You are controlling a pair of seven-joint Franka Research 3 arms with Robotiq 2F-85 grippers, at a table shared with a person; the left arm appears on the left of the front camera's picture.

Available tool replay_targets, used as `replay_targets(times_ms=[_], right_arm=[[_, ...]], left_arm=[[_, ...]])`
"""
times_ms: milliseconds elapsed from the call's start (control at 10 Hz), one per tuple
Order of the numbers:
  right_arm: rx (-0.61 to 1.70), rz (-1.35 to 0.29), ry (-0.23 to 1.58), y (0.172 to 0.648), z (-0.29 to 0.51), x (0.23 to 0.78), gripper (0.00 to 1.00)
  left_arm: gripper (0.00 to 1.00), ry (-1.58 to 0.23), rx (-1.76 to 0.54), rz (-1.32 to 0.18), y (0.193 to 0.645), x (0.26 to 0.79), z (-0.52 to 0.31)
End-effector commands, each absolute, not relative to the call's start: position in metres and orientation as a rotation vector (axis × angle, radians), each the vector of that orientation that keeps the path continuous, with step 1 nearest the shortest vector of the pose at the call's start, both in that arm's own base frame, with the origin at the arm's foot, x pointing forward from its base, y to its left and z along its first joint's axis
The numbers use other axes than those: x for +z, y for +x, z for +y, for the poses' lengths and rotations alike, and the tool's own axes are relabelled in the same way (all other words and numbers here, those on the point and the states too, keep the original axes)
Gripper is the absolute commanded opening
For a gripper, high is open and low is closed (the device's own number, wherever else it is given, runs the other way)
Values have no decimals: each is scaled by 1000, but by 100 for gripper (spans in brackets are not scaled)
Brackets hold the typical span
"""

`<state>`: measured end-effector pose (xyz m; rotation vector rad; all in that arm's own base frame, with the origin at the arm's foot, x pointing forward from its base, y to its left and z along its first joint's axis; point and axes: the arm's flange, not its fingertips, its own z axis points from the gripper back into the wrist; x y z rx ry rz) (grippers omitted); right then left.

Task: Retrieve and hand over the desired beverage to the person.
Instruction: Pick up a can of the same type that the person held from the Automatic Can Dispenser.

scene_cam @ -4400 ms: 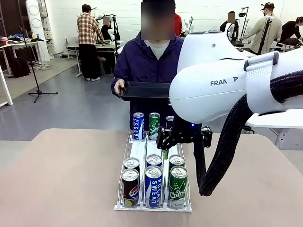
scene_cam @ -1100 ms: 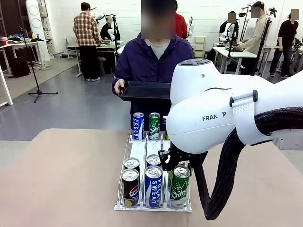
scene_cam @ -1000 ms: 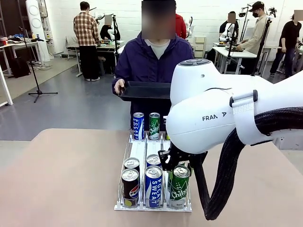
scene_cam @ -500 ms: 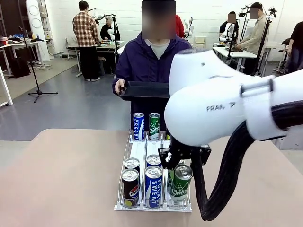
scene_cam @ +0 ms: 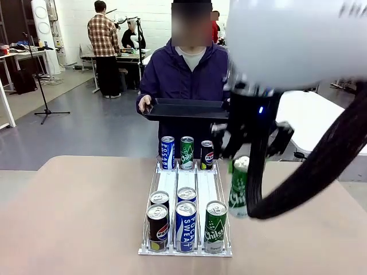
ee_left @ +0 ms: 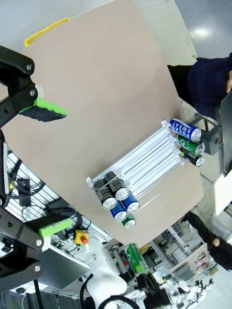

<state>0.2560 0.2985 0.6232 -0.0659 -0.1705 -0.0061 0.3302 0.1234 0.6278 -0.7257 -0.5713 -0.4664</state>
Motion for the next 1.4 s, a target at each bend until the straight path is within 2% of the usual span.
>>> replay_targets(times_ms=[0,200,600,1300], right_arm=[[-58,-193,-44,270,307,666,0],[-39,-177,-10,289,312,697,0],[6,-174,4,341,323,710,0],[-5,-158,20,336,319,697,0]], left_arm=[[100,-735,-484,-580,330,628,126],[100,-735,-484,-580,330,628,126],[100,-735,-484,-580,330,628,126],[100,-735,-484,-580,330,628,126]])
